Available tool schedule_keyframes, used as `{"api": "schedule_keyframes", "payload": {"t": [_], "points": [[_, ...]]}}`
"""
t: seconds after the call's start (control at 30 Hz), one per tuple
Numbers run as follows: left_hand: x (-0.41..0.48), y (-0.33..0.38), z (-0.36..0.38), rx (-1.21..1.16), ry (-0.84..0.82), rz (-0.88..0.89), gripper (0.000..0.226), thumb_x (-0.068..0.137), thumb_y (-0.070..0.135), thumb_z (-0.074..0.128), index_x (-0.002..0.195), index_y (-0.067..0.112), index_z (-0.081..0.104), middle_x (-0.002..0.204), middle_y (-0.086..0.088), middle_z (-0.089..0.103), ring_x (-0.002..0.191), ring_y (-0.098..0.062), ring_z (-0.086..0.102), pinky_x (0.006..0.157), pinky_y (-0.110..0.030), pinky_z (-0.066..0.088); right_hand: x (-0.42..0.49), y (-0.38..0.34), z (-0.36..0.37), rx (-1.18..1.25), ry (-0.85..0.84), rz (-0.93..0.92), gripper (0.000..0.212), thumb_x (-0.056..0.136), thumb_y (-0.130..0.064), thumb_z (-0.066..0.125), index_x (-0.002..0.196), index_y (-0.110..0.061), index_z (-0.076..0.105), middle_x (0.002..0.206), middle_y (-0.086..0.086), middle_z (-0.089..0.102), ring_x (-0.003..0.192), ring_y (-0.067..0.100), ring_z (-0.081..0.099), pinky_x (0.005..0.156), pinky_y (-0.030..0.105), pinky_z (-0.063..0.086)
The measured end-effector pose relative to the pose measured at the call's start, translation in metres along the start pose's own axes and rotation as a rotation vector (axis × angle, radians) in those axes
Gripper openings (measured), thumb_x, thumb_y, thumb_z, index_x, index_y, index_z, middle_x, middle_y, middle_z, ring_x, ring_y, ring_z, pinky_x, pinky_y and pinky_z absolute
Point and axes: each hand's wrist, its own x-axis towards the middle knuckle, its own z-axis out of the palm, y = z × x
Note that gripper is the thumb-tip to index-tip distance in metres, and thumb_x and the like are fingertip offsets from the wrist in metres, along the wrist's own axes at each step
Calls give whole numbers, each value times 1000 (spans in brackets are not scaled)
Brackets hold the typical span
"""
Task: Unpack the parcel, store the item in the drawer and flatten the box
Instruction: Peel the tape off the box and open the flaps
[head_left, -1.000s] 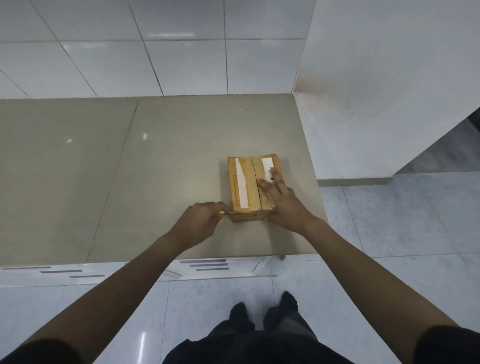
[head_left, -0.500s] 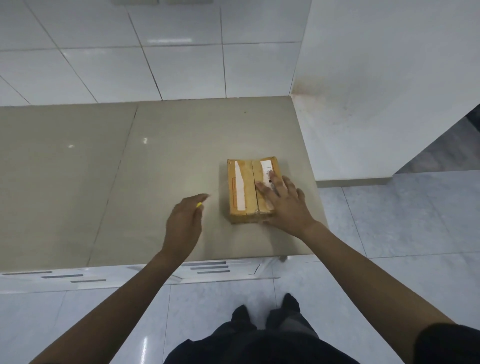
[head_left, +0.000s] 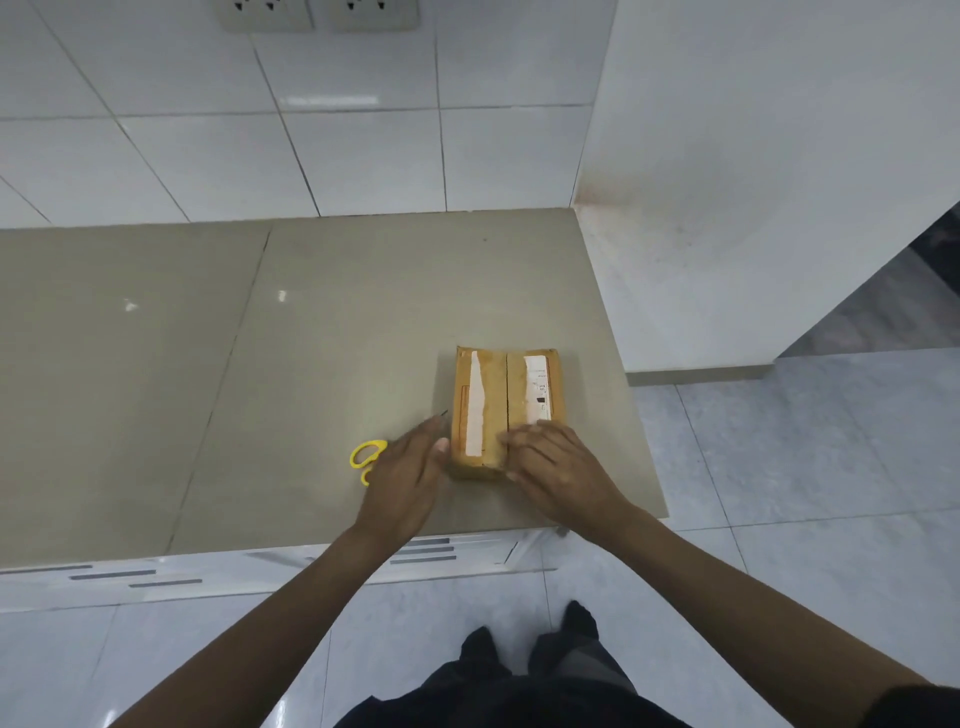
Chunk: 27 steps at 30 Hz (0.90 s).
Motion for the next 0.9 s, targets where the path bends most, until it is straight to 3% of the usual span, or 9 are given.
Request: {"api": "schedule_keyframes", "payload": {"t": [0.07, 0.2, 0.3, 0.47, 0.57, 0.63, 0.73, 0.8, 0.9], "points": [[6, 11, 6, -144, -66, -45, 45, 102, 32, 41, 145, 17, 40, 147, -1, 47, 136, -16, 41, 111, -26, 30, 1, -11, 2, 72, -9, 79, 16, 91, -24, 63, 101, -11, 65, 117, 6, 69, 112, 22, 62, 102, 39, 44], [15, 12, 6, -135, -137, -99, 51, 102, 23, 43, 150, 13, 29, 152, -5, 40, 139, -20, 38, 116, -38, 32, 9, -26, -3, 246, -30, 296, 10, 90, -23, 64, 87, -15, 60, 114, 1, 69, 113, 15, 56, 101, 27, 33], [18, 7, 3, -129, -158, -87, 50, 102, 20, 43, 150, 12, 28, 151, -6, 42, 138, -20, 39, 115, -33, 31, 16, -32, -11, 377, -27, 443, 10, 89, -23, 65, 84, -17, 59, 109, -3, 70, 105, 3, 52, 95, 17, 27], [28, 0, -4, -169, -243, -90, 49, 102, 20, 42, 150, 18, 29, 150, -2, 43, 136, -19, 40, 105, -20, 28, 24, -39, -23, 626, 24, 632, 10, 92, -21, 62, 87, -15, 56, 103, -4, 71, 99, -8, 59, 83, 13, 46], [40, -3, -11, -165, -320, -80, 47, 102, 17, 43, 148, 21, 35, 150, 2, 42, 138, -17, 38, 102, -13, 25, 25, -42, -27, 744, 161, 715, 10, 92, -18, 62, 88, -14, 55, 89, 0, 68, 89, 4, 64, 71, 15, 50], [50, 1, -20, -133, -376, -42, 45, 102, 13, 42, 146, 20, 38, 151, 2, 41, 139, -16, 37, 104, -12, 24, 27, -44, -29, 826, 216, 798, 11, 92, -19, 62, 86, -17, 53, 88, 4, 66, 88, 14, 65, 73, 21, 53], [64, 15, -23, 158, -361, 127, 52, 97, 8, 46, 147, 20, 36, 154, -4, 38, 138, -23, 40, 112, -30, 33, 32, -48, -31, 1009, 284, 911, 15, 95, -19, 58, 83, -24, 49, 98, 11, 68, 96, 22, 68, 75, 36, 59], [59, 30, -10, 464, -204, 146, 58, 94, 14, 44, 149, 19, 29, 157, -9, 31, 138, -29, 38, 111, -42, 35, 34, -46, -33, 1036, 357, 975, 15, 97, -19, 54, 85, -25, 46, 100, 10, 71, 95, 20, 70, 73, 35, 59], [32, 44, 21, 494, -207, 166, 69, 95, 48, 37, 152, 16, 15, 162, -10, 14, 148, -28, 14, 116, -52, 17, 33, -34, -41, 981, 478, 1101, 10, 96, -17, 53, 89, -23, 48, 90, 2, 75, 90, 15, 72, 73, 29, 55]]}}
